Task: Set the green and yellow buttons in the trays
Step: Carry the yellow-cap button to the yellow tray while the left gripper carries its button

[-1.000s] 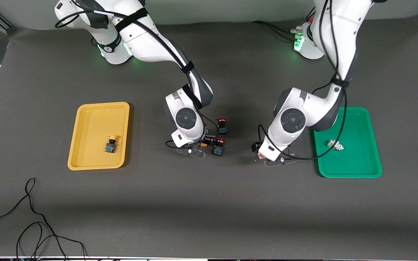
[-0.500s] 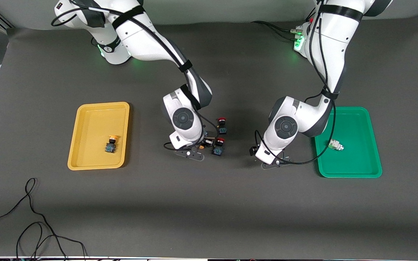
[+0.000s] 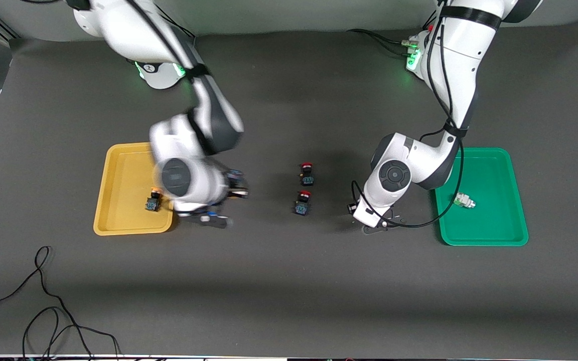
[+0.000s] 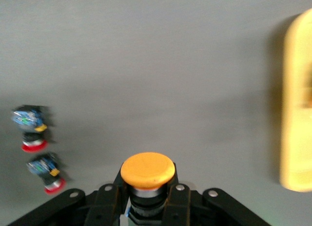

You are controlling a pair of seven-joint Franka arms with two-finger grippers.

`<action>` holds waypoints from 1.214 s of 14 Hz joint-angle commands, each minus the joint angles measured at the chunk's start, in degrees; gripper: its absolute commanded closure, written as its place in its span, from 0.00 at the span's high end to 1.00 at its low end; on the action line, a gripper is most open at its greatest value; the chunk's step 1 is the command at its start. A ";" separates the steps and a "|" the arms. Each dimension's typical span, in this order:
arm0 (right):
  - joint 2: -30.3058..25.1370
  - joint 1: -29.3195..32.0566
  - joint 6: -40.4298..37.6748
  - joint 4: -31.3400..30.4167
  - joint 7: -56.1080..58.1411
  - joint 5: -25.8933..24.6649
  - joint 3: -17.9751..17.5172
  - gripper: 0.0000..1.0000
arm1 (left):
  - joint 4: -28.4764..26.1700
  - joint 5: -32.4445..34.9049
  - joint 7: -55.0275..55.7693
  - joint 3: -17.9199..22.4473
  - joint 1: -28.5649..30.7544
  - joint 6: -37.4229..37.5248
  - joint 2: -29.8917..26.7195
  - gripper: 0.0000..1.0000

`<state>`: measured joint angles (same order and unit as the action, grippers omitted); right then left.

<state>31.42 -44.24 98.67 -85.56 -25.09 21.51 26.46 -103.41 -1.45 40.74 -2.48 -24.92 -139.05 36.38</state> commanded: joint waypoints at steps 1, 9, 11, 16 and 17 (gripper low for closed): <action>-3.11 -0.76 -4.53 -3.98 13.26 0.47 7.43 0.00 | 1.54 -0.13 1.62 0.90 -0.22 2.20 -1.92 0.13; -4.44 -0.41 6.15 -19.09 39.57 -0.68 20.55 0.00 | 9.99 -0.48 -10.30 1.08 9.69 33.82 -15.63 0.08; -4.26 0.11 14.58 -25.15 42.65 -0.41 20.74 0.00 | 8.41 -0.48 -18.38 1.08 15.22 37.17 -18.18 0.08; -1.72 0.82 29.80 -33.78 47.50 0.29 20.30 0.00 | 2.17 2.84 -38.52 1.25 28.50 34.30 -21.27 0.08; -1.37 0.82 31.39 -34.49 48.37 0.29 20.21 0.00 | -0.10 3.47 -40.46 1.34 30.09 31.07 -21.35 0.08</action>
<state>29.82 -43.40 126.35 -118.23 20.65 21.36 46.87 -97.86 0.25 4.85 -0.41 2.42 -103.29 17.47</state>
